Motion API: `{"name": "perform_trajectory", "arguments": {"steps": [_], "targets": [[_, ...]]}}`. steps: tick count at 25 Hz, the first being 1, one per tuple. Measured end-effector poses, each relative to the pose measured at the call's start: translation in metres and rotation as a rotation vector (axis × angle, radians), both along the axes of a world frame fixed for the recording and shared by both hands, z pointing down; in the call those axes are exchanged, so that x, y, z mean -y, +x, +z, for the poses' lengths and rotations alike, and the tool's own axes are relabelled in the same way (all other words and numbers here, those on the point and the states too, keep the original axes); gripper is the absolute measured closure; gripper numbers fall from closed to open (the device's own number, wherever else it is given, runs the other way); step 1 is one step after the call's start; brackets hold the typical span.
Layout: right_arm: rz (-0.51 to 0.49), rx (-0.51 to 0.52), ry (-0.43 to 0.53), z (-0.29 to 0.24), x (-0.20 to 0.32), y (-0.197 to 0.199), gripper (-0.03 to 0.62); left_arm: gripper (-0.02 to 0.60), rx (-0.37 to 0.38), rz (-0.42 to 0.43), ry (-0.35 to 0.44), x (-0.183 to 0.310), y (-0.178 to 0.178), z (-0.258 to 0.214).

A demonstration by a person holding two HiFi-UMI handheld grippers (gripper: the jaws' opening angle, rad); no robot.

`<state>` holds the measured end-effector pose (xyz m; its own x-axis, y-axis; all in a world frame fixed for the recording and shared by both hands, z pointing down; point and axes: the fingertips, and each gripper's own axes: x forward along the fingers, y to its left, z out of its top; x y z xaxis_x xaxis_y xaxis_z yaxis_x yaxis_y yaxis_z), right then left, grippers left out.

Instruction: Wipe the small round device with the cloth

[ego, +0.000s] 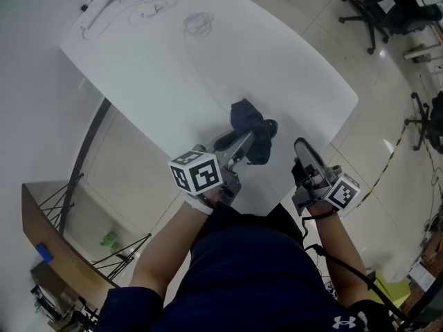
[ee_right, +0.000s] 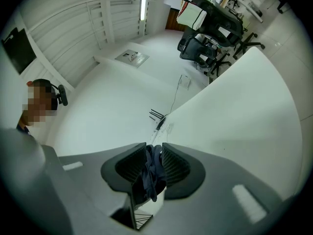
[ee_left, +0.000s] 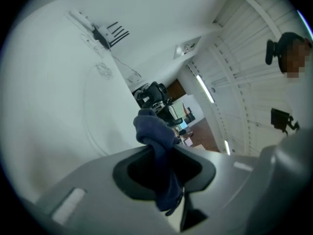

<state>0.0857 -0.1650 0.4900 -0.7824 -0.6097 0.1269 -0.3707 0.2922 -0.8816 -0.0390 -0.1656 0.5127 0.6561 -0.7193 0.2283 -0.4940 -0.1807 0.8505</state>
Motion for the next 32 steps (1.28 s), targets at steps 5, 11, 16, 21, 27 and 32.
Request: {"name": "perform_trajectory", "arguments": {"steps": [5, 11, 16, 21, 27, 32], "targets": [[-0.012, 0.003, -0.013, 0.006, 0.000, -0.001, 0.487, 0.486, -0.031, -0.086, -0.090, -0.011, -0.012, 0.035], [-0.022, 0.014, -0.019, 0.008, -0.001, -0.008, 0.487, 0.486, 0.112, -0.086, -0.177, -0.017, -0.013, 0.078], [-0.013, 0.004, -0.008, 0.003, -0.003, -0.007, 0.488, 0.486, 0.250, -0.083, -0.276, -0.024, -0.018, 0.096], [0.013, -0.023, 0.022, -0.011, -0.007, -0.009, 0.490, 0.485, 0.251, -0.040, -0.285, -0.030, -0.011, 0.094], [0.049, -0.044, 0.037, -0.023, -0.026, -0.007, 0.493, 0.485, 0.124, -0.080, -0.182, -0.033, -0.019, 0.042], [0.104, -0.030, 0.049, -0.028, -0.030, 0.003, 0.493, 0.485, 0.024, -0.040, -0.043, -0.027, 0.004, -0.010]]}}
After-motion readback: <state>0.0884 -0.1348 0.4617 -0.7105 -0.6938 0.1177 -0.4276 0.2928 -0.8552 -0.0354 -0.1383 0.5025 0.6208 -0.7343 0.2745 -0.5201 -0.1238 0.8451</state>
